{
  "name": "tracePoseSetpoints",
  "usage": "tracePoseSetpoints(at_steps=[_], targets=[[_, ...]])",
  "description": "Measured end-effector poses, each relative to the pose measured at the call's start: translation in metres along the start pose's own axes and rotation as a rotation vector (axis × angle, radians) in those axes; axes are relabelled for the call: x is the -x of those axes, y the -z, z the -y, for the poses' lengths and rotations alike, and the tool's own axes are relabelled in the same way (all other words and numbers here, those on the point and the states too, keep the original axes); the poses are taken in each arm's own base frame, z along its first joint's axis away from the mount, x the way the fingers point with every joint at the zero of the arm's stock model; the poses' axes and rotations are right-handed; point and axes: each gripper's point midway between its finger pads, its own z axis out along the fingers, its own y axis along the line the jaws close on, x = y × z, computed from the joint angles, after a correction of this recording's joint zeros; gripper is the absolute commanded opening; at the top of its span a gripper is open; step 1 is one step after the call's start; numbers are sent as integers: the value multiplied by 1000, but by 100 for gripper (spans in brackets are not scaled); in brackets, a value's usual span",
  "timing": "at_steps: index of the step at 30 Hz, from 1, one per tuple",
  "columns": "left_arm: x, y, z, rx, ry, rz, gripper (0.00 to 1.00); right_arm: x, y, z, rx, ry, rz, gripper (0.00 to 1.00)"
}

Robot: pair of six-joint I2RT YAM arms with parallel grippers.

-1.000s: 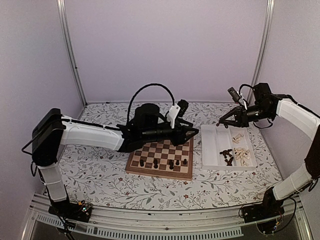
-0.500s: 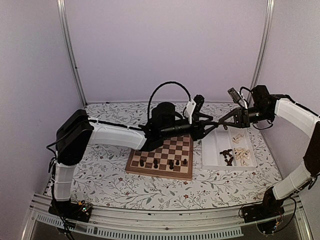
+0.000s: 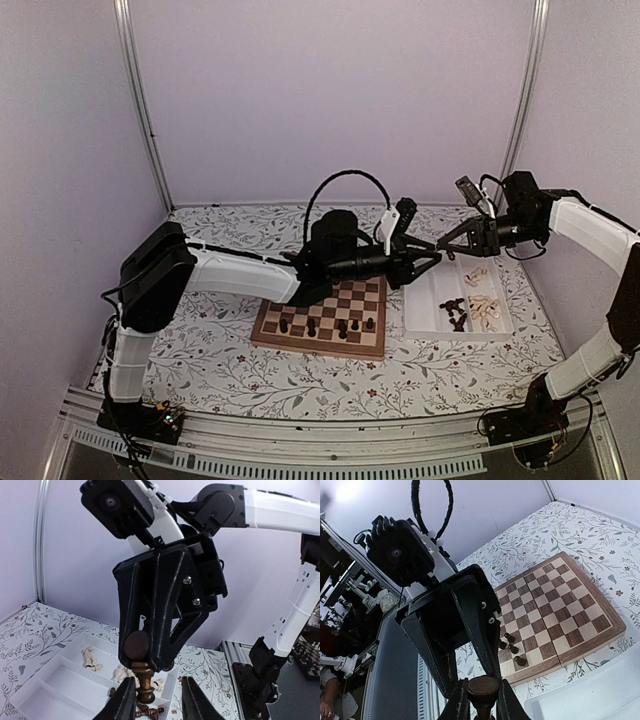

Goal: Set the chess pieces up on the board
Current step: Pick up the chess piece from the storage box.

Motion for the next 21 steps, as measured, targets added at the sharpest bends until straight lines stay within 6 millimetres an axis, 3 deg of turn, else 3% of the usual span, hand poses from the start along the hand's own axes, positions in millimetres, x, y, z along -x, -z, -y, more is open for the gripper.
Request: tracePoseSetpoints(at_steps=[9, 16, 21], targets=[[-3, -6, -2, -5, 12, -4, 21, 1, 0, -1, 3, 2, 2, 12], [-7, -10, -5, 1, 27, -12, 26, 1, 1, -2, 3, 5, 4, 12], [-5, -11, -6, 5, 30, -12, 17, 0, 0, -2, 5, 2, 4, 12]])
